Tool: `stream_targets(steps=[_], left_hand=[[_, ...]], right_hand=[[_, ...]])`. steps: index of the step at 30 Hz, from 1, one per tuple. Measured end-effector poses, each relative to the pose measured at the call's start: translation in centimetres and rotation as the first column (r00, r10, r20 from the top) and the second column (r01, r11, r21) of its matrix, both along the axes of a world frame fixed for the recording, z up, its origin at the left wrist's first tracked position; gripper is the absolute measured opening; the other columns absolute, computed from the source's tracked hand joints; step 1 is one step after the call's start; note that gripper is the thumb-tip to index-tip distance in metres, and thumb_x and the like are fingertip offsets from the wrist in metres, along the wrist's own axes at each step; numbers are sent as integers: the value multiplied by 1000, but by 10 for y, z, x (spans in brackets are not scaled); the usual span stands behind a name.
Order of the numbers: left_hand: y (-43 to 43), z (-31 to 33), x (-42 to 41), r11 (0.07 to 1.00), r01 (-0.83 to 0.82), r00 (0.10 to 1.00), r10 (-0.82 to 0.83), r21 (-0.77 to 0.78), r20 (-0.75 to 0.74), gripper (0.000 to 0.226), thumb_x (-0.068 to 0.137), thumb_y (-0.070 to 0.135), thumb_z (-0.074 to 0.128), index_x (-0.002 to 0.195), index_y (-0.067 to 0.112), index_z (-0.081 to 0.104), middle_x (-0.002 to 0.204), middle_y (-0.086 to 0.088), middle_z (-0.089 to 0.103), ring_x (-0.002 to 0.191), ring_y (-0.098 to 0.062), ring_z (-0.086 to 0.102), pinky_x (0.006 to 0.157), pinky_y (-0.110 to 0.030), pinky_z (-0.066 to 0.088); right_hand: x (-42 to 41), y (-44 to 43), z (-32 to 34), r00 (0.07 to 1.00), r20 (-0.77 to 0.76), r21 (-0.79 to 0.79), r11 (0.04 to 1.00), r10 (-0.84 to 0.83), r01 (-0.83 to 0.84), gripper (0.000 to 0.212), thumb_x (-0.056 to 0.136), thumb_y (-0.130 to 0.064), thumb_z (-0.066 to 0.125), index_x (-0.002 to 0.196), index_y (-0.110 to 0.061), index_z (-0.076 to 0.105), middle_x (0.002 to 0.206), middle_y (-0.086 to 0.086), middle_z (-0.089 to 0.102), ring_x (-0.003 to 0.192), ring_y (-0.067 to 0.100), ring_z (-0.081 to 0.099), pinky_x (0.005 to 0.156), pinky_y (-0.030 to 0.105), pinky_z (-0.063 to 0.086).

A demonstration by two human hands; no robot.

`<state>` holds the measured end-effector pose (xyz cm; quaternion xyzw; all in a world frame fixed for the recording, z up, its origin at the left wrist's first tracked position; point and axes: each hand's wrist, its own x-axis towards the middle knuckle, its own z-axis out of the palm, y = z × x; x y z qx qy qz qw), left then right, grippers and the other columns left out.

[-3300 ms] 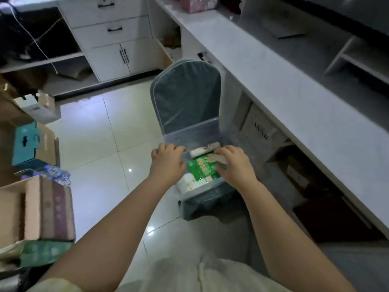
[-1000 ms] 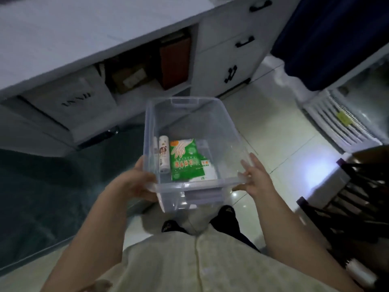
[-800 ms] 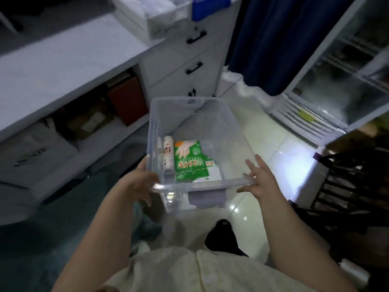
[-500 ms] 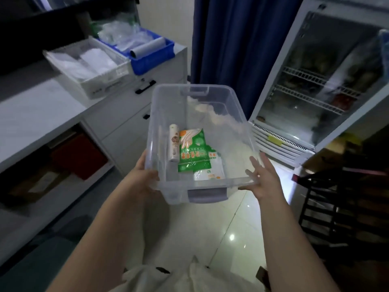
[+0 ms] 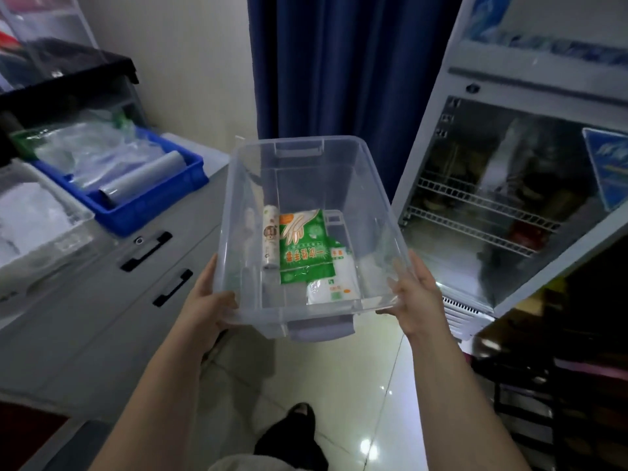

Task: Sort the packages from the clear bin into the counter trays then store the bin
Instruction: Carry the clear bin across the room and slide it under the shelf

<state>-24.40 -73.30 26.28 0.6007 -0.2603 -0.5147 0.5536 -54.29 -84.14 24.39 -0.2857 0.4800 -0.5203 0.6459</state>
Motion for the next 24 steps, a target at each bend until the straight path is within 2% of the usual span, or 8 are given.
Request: stream_targets(steps=[3,7,10,12,14,18,21,24], left_hand=[[-88,9,26,999,-13,1000,12,-44,-25,84,76,-16,46,129,48,48,117,2,58,86,-27,70,56,-40,58],[-190,21,51,995,-12,1000,11,-102,-7,85,78,-10,54,136,50,41,129,-3,55,103,-38,62,73,-55,57],[-257,19,62,988,-34,999,35,-153,2,85,76,-7,57,138,49,39,131,-7,55,106,-41,61,76,-61,55],[-299,11,69,983,-103,994,107,-152,16,82,79,-6,58,137,50,39,128,-8,58,103,-40,62,72,-55,56],[-341,-2,76,965,-226,973,231,-134,27,79,82,-4,59,136,52,41,124,-5,61,98,-36,65,66,-47,57],[-419,-17,89,895,-431,902,430,-114,-35,80,82,-3,63,139,48,39,135,-4,52,102,-35,63,81,-54,54],[-467,-16,106,826,-559,829,557,-75,-49,79,82,-1,64,137,51,39,134,-7,51,103,-35,63,79,-48,56],[-505,-16,128,772,-634,773,634,-44,-16,79,82,0,63,132,58,40,124,-7,59,102,-35,63,81,-54,55]], right_hand=[[25,-87,19,1000,-2,11,1000,-17,17,75,75,16,39,115,-43,61,137,-4,54,105,36,62,73,59,48],[49,-191,46,999,-21,-41,999,26,-27,59,89,7,46,130,-34,52,135,2,56,110,36,60,81,62,47],[62,-269,54,1000,2,-53,998,24,-24,63,89,12,45,138,-28,45,135,-1,53,101,16,64,68,32,57],[74,-322,55,995,-12,-75,992,100,-100,66,89,15,43,141,-26,40,132,-2,52,104,13,62,53,19,53],[89,-380,53,984,-38,-85,980,177,-179,65,90,14,42,141,-27,40,130,-3,52,113,18,59,55,19,53],[131,-494,52,945,-66,-87,942,319,-324,64,89,13,43,137,-29,44,126,-6,58,109,15,61,73,36,55],[169,-570,54,908,-78,-79,905,412,-417,65,87,14,44,135,-30,46,119,-8,61,102,13,64,52,25,53],[216,-636,50,877,-66,-58,875,476,-480,65,86,13,45,133,-31,49,118,-8,61,102,15,65,45,19,47]])
